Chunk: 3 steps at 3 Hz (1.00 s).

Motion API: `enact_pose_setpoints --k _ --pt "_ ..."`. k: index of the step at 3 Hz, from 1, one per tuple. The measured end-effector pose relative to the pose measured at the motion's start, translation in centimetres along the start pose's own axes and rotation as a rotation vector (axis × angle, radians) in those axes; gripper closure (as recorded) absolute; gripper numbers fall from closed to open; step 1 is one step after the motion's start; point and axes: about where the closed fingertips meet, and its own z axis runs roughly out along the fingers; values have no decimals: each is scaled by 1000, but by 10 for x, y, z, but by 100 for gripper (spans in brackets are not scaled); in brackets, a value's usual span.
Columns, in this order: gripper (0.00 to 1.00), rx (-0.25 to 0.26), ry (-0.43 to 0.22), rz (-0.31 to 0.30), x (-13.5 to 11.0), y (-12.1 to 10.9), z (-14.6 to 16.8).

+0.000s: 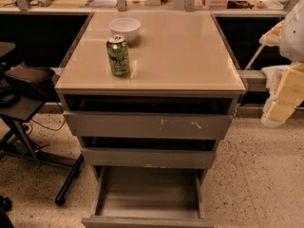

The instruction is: Close bottom drawer

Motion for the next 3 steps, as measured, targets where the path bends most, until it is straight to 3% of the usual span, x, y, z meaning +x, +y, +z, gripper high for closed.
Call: enact_pose_setpoints --k 1,2,3 --pt "0 13 -13 -10 0 3 -1" --pt "0 58 -81 -80 -5 34 -2" --pt "0 62 -194 -144 -13 75 36"
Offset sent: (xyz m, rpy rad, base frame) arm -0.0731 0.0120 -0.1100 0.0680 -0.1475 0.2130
